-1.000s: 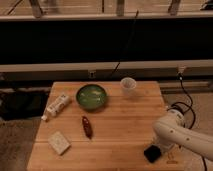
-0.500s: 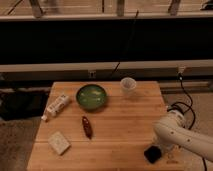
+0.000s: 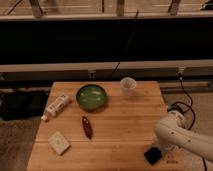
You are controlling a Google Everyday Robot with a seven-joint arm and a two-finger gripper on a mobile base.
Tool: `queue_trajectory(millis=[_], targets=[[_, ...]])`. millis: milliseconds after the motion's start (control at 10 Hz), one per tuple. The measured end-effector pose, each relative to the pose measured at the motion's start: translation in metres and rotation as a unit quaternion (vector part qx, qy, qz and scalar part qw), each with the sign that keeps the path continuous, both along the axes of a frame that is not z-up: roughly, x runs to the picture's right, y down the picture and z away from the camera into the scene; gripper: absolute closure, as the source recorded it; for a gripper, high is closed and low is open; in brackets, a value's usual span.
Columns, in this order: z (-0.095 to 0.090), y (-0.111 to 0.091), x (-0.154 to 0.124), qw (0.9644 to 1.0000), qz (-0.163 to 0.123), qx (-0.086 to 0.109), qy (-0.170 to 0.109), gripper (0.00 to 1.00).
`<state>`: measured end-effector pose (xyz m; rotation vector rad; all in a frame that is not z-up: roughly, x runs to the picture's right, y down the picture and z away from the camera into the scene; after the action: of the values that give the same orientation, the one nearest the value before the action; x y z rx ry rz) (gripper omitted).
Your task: Place the eraser in the ceramic cup
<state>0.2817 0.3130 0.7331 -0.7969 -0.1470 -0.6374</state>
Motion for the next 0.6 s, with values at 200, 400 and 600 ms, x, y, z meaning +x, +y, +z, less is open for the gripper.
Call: queue_trajectory(millis=[200,400,600], targets=[[-0.003,-0.014,-0.002,0.9999,0.007,-0.005,-0.006,1.0],[-0.005,-0.035,-0.011,0.9998,0.009,-0.009,-0.016,1.0],[-0.006,-0.061,-0.017,0.9996,0.014,-0.007,-0.024,1.0]])
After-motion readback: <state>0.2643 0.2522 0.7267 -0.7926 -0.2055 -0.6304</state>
